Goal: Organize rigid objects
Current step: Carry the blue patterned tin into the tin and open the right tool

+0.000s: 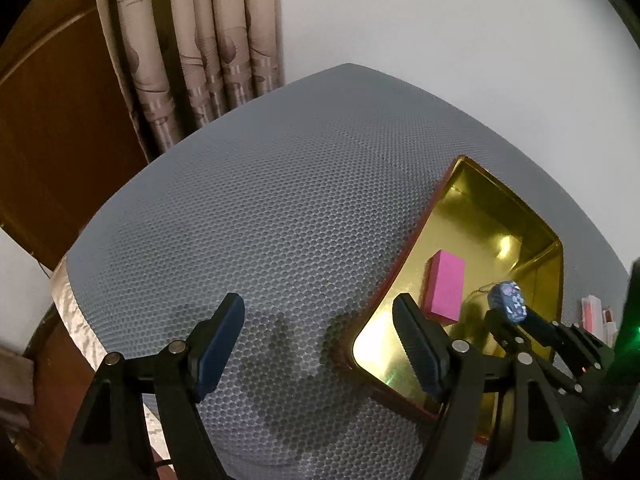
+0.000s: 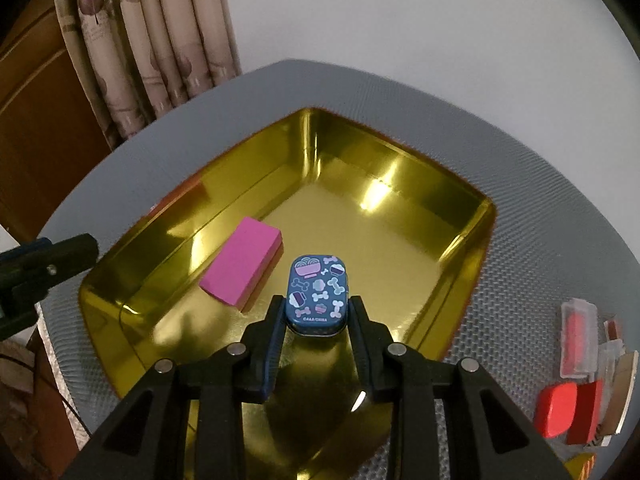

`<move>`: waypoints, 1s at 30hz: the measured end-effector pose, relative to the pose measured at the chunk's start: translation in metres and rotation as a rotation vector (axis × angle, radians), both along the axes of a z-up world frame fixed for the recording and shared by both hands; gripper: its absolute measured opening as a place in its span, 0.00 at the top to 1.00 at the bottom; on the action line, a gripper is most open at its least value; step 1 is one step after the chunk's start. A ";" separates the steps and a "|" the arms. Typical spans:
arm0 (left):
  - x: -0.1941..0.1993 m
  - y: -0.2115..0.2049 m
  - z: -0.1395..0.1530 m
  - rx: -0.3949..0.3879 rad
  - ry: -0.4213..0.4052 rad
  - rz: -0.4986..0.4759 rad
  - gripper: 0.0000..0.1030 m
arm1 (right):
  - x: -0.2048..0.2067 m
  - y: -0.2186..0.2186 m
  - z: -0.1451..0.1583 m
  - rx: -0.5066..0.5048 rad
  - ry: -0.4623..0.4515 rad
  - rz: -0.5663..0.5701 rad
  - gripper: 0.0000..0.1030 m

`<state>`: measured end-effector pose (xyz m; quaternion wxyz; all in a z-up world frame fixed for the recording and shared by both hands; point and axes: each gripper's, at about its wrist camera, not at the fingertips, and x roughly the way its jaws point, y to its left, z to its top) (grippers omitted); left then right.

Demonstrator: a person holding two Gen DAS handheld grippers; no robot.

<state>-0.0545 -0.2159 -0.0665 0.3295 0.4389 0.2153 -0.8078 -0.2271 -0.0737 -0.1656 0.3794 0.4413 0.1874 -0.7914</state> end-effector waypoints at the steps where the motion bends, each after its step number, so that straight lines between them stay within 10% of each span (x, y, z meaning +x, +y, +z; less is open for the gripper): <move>1: 0.001 -0.001 0.000 0.007 0.000 -0.001 0.29 | -0.001 -0.001 -0.002 0.007 0.001 -0.002 0.70; 17: -0.007 0.000 -0.003 0.012 -0.003 -0.005 0.29 | -0.003 -0.013 -0.028 0.010 0.002 -0.040 0.69; 30: -0.016 0.008 -0.002 -0.030 -0.009 -0.030 0.28 | 0.010 0.032 0.007 -0.059 0.041 -0.089 0.66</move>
